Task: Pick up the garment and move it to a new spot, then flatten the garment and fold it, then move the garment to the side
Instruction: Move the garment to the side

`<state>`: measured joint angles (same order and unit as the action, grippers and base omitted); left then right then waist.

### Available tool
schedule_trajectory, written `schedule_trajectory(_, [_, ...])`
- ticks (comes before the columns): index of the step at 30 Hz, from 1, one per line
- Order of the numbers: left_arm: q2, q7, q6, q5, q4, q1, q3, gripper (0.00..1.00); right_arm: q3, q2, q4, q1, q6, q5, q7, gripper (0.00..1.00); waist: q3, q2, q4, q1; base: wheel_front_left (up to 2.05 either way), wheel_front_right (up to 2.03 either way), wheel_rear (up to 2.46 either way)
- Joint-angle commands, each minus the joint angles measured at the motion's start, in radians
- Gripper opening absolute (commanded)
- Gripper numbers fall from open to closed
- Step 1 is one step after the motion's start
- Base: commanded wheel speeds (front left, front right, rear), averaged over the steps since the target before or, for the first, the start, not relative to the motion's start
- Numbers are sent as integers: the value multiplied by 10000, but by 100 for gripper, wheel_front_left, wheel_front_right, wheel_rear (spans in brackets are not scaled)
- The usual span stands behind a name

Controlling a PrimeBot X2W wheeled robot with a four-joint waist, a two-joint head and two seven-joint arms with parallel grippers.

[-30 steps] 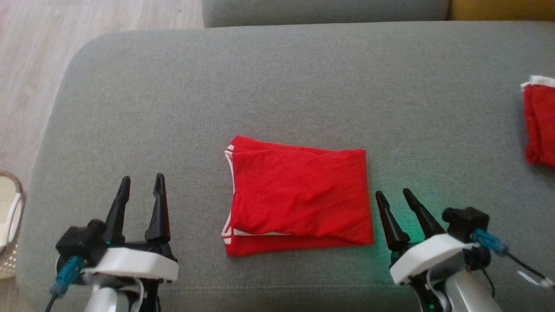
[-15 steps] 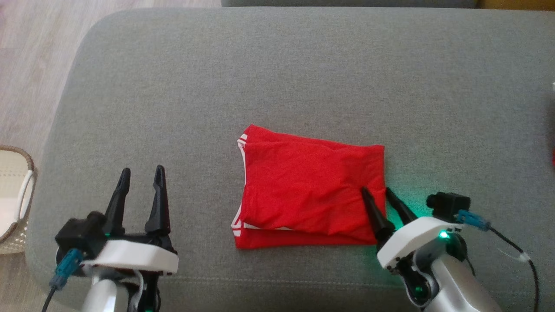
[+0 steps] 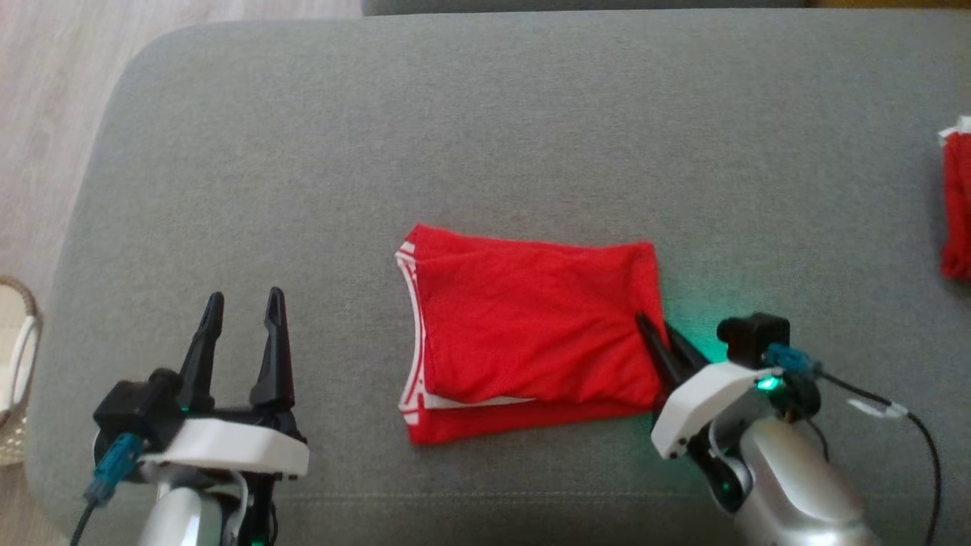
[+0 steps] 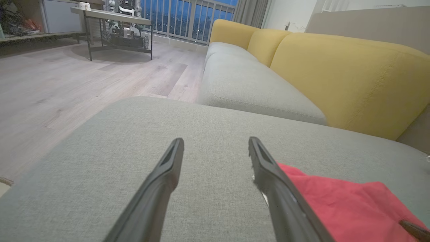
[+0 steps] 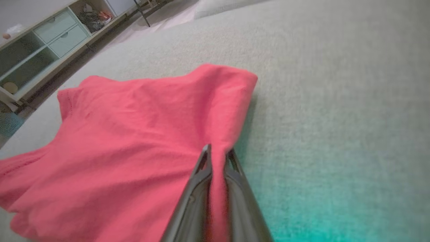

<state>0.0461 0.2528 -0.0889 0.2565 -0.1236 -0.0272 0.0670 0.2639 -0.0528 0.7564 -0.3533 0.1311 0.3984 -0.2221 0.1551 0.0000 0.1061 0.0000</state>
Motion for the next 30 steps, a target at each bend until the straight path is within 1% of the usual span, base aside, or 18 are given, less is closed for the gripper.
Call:
schedule_trajectory(1, [41, 90, -22, -47, 347, -448, -335, 100, 4, 26, -223, -459, -4, -493, -212, 0, -21, 0, -121, 0, 0, 0, 0])
schedule_trajectory(2, [41, 90, -40, -41, 387, -441, -310, 100, -236, 24, -298, -581, -4, -1266, -259, 0, -15, 0, -279, 0, 0, 0, 0])
schedule_trajectory(4, [41, 90, -59, -66, 460, -433, -281, 100, -312, -10, -503, -703, -4, -1985, -268, 0, 21, 0, -494, 0, 0, 0, 0])
schedule_trajectory(6, [41, 90, -96, -130, 540, -467, -233, 100, -383, -139, -818, -874, -4, -2526, -184, 0, 113, 0, -754, 0, 0, 0, 0])
schedule_trajectory(9, [41, 90, -167, -277, 703, -636, -106, 100, -455, -458, -1499, -1297, -4, -2972, 180, 0, 371, 0, -1225, 0, 0, 0, 0])
schedule_trajectory(14, [90, 90, -330, -946, 880, -1307, 474, 100, -296, -1274, -2919, -2327, -4, -3075, 1176, 0, 1124, 0, -2086, 0, 0, 0, 0])
schedule_trajectory(15, [287, 90, -377, -1214, 851, -1675, 929, 100, -326, -1615, -3428, -2769, -4, -2904, 1593, 0, 1478, 0, -2461, 0, 0, 0, 0])
schedule_trajectory(18, [735, 90, -407, -1522, 769, -2317, 1727, 100, -518, -2111, -3946, -3313, -4, -2659, 2108, 0, 1988, 0, -2991, 0, 0, 0, 0])
schedule_trajectory(21, [1259, 90, -413, -1540, 717, -2996, 2566, 100, -839, -2532, -4045, -3767, -4, -2440, 2433, 0, 2473, 0, -3493, 0, 0, 0, 0])
schedule_trajectory(23, [1582, 90, -414, -1479, 702, -3420, 3016, 100, -1203, -2669, -3866, -4062, -4, -2210, 2530, 0, 2776, 0, -3795, 0, 0, 0, 0])
schedule_trajectory(24, [1582, 90, -414, -1479, 702, -3420, 3016, 100, -1203, -2669, -3866, -4062, -4, -2210, 2530, 0, 2776, 0, -3795, 0, 0, 0, 0])
schedule_trajectory(26, [1877, 90, -415, -1411, 692, -3794, 3426, 100, -1531, -2868, -3561, -4362, -4, -2225, 2516, 0, 3058, 0, -4054, 0, 0, 0, 0])
schedule_trajectory(30, [2328, 90, -416, -1238, 682, -4331, 4005, 100, -2256, -3033, -2766, -4905, -4, -2356, 2248, 0, 3522, 0, -4419, 0, 0, 0, 0])
